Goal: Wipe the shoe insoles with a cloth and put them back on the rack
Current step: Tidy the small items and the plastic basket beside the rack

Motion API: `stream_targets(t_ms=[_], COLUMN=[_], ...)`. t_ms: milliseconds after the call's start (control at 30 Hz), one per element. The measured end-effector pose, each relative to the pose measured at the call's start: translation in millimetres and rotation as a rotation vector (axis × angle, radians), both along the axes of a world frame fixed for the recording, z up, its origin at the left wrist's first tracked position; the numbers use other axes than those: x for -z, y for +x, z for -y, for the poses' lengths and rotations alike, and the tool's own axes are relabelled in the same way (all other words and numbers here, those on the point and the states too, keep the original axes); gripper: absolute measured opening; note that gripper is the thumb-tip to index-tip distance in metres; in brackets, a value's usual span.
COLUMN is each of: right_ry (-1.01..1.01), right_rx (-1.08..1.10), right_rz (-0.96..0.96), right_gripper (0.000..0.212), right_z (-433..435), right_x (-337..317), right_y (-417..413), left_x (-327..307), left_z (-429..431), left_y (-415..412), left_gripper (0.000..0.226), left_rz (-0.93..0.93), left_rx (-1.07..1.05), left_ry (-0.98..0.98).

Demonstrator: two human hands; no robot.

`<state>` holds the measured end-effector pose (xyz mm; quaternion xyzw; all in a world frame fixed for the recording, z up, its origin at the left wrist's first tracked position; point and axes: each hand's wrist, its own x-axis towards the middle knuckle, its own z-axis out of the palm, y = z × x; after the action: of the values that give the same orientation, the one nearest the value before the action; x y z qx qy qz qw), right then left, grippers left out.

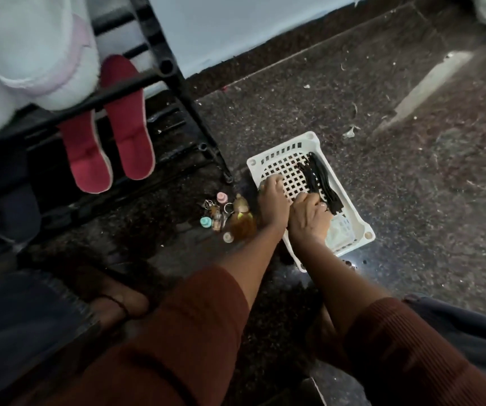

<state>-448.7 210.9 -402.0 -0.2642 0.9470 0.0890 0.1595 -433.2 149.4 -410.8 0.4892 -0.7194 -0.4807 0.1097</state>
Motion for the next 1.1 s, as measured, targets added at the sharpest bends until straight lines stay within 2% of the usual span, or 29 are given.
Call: stream_targets(t_ms=[167, 267, 333, 500, 633, 733, 933, 1100], right_ry=[-0.147, -0.238, -0.322, -0.382, -0.331, -0.325, -0.325, -0.295], right_rx=[-0.153, -0.121, -0.064, -0.066, -0.093, -0.060, -0.086, -0.253], right_rz=[0.170, 0.299, 0.382, 0.468, 0.504, 0.473, 0.395, 0.215], right_gripper=[0.025, 0.024, 0.024, 0.044, 0.039, 0.036, 0.029, 0.030], right_z=[10, 16, 21, 40, 53, 59, 59, 54], right_x=[-7, 4, 14, 38, 54, 60, 65, 63], right_y=[42, 61, 68, 72, 74, 71, 73, 86], left_x=[17, 31, 41, 49, 61, 69, 72, 73], left_z=[-1, 17, 38, 71, 69, 62, 64, 69], left_y=[89, 120, 131, 146, 150, 147, 140, 144], left_gripper=[0.027, 0.021, 0.025, 0.042, 0.044, 0.039, 0.039, 0.041], left_rz=[0.042, 0.084, 0.138, 0.248, 0.319, 0.355, 0.306, 0.320], left_rx=[-0.151, -0.210, -0.231, -0.156, -0.009, 0.012, -0.019, 0.007], left_ry=[-0.102, -0.084, -0.064, -0.202, -0.308, -0.335, -0.226, -0.180])
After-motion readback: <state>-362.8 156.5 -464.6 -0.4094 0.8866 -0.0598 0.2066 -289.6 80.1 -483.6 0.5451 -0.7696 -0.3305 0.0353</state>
